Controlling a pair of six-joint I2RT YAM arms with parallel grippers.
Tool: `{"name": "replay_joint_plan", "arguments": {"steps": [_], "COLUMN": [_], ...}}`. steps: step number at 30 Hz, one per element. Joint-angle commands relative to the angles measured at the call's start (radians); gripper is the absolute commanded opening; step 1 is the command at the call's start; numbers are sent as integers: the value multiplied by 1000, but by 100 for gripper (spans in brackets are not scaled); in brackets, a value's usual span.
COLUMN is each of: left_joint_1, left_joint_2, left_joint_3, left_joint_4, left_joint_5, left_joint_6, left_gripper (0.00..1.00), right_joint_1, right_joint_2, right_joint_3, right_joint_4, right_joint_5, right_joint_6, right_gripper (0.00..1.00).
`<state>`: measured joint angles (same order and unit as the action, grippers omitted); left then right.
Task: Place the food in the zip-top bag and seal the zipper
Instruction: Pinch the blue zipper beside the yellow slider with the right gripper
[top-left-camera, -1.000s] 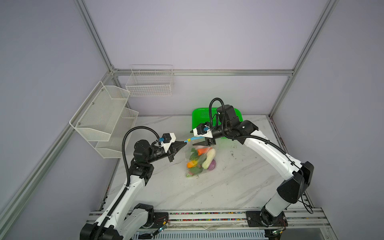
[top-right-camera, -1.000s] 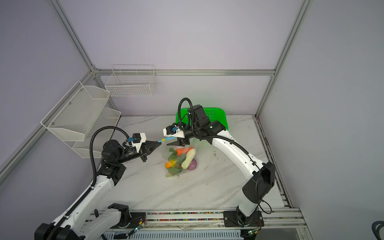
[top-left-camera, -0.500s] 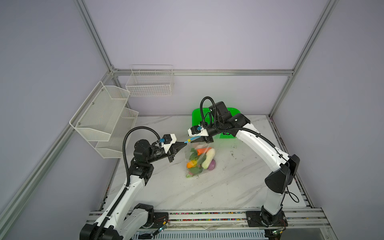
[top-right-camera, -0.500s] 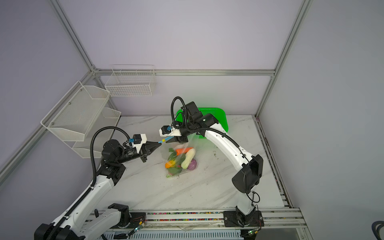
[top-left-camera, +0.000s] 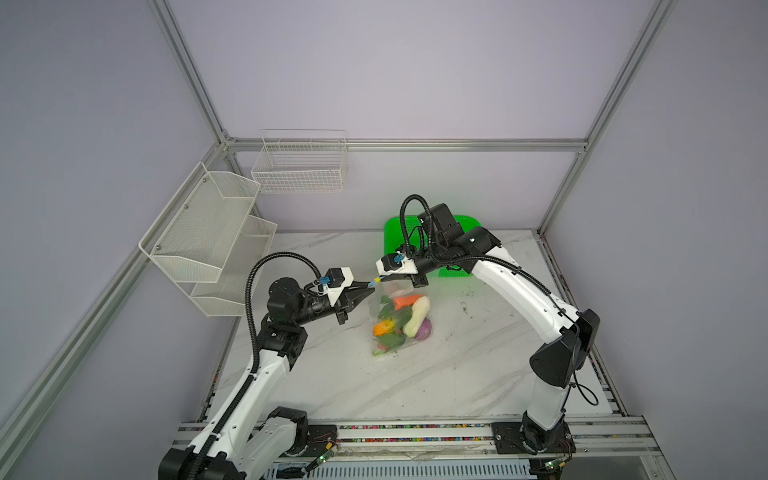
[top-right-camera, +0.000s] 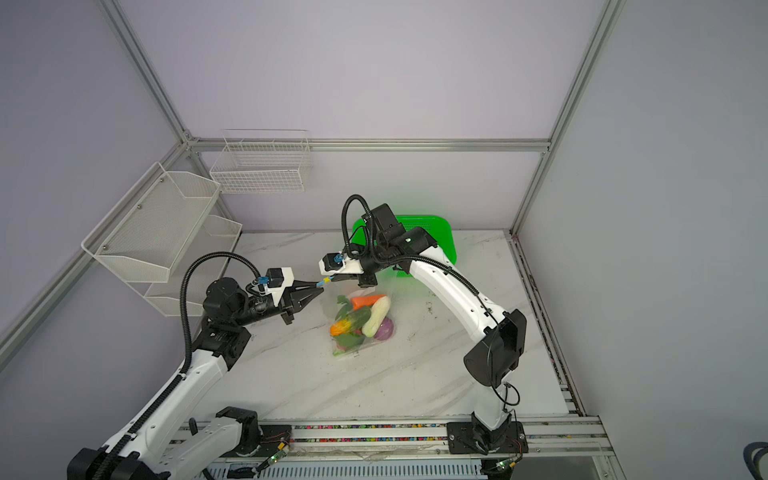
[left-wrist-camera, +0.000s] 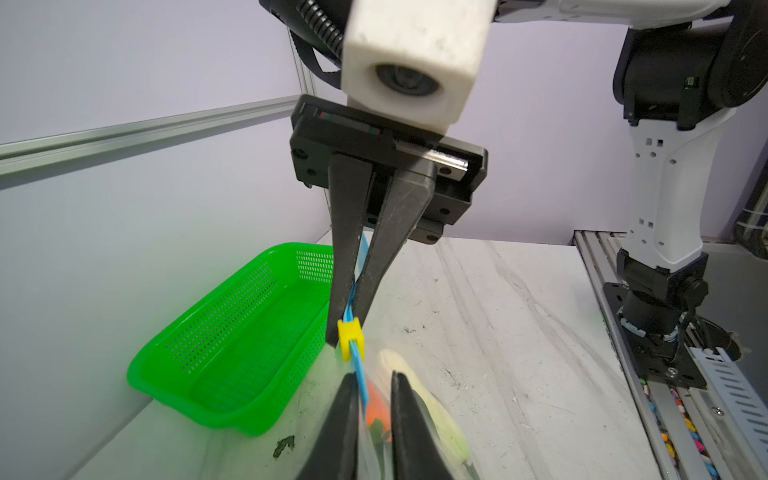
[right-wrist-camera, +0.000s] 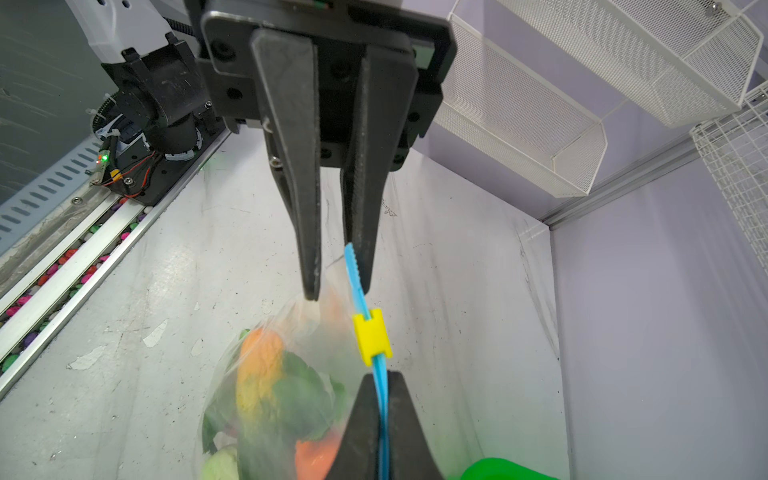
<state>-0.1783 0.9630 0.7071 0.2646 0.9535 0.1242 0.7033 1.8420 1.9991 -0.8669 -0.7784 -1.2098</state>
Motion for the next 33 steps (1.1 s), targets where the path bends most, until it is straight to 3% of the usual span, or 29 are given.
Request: {"name": "replay_joint_plan", "arguments": {"steps": [1,9,15,17,19,23,33], "left_joint_1": [-9,-10,-10,-10,-10,-10,-10], "left_joint_2": [-8,11,17,16,14,11,14], "left_joint_3": [108,120,126,125,123,123,129], "left_joint_4": [22,22,22,18,18,18,18], "left_joint_5": [-4,-3,-12,-20,-32,-42,-41], "left_joint_6": [20,24,22,22,22,24,25], "left_gripper": [24,19,1,0,0,0,0], "right_joint_1": [7,7,7,7,7,7,8], "right_joint_2": [3,10,3,-3,-10,-34,-35], "right_joint_3": [35,42,34,30,21,-2,11], "right_joint_4": [-30,-40,-41,-41,-40,-31,-33], "right_joint_5": [-20,-22,-22,-24,-32,-69,-117], "right_joint_6": [-13,-16,-21,-22,-28,-55,-72], "right_gripper": [6,6,6,8,19,29,31]}}
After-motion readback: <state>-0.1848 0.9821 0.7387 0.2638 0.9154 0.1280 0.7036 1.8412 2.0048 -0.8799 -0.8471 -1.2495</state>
